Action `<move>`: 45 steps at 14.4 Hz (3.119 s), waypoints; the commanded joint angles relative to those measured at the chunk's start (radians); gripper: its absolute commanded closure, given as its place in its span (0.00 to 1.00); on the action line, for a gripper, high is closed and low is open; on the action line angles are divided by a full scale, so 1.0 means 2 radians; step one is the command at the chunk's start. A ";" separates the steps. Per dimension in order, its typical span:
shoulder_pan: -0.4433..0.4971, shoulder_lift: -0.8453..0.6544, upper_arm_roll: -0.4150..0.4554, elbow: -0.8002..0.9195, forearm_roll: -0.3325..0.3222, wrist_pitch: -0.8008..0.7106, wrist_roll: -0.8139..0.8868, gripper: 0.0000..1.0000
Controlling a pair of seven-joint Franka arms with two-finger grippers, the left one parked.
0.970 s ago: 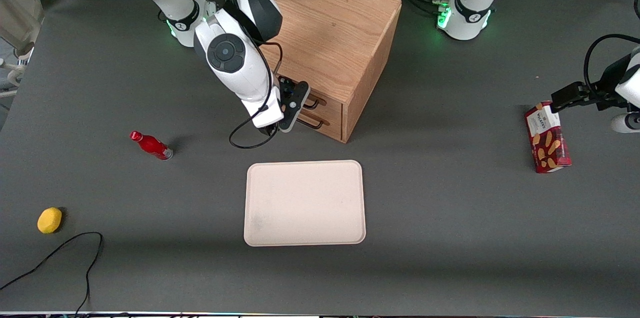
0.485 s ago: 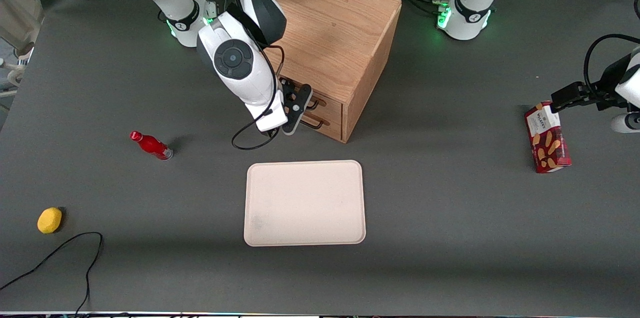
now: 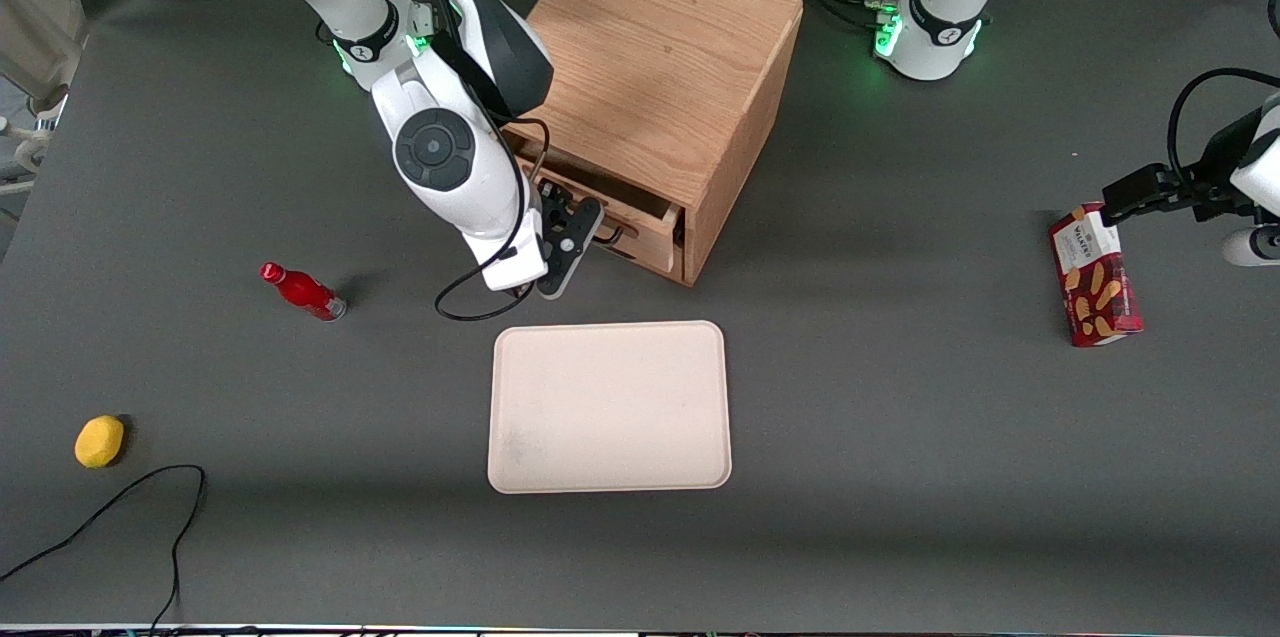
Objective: Open upper drawer
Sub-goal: 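Pull the upper drawer outward by its handle with the right gripper, then keep pulling the drawer handle further out toward the white tray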
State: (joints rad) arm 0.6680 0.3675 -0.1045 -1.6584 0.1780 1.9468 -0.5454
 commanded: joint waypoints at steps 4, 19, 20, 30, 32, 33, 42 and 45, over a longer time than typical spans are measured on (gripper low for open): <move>-0.012 0.014 0.004 0.018 -0.007 -0.004 -0.012 0.00; -0.046 0.059 0.002 0.078 -0.002 -0.005 -0.056 0.00; -0.046 0.061 0.002 0.081 -0.002 -0.006 -0.062 0.00; -0.074 0.079 -0.001 0.120 -0.001 -0.031 -0.089 0.00; -0.081 0.083 -0.001 0.123 -0.002 -0.031 -0.092 0.00; -0.082 0.084 -0.001 0.123 -0.002 -0.031 -0.092 0.00; -0.091 0.124 -0.001 0.183 -0.001 -0.042 -0.106 0.00; -0.092 0.137 -0.001 0.202 -0.002 -0.047 -0.107 0.00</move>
State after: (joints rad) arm 0.4927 0.5875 -0.1093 -1.3365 0.1779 1.8683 -0.7368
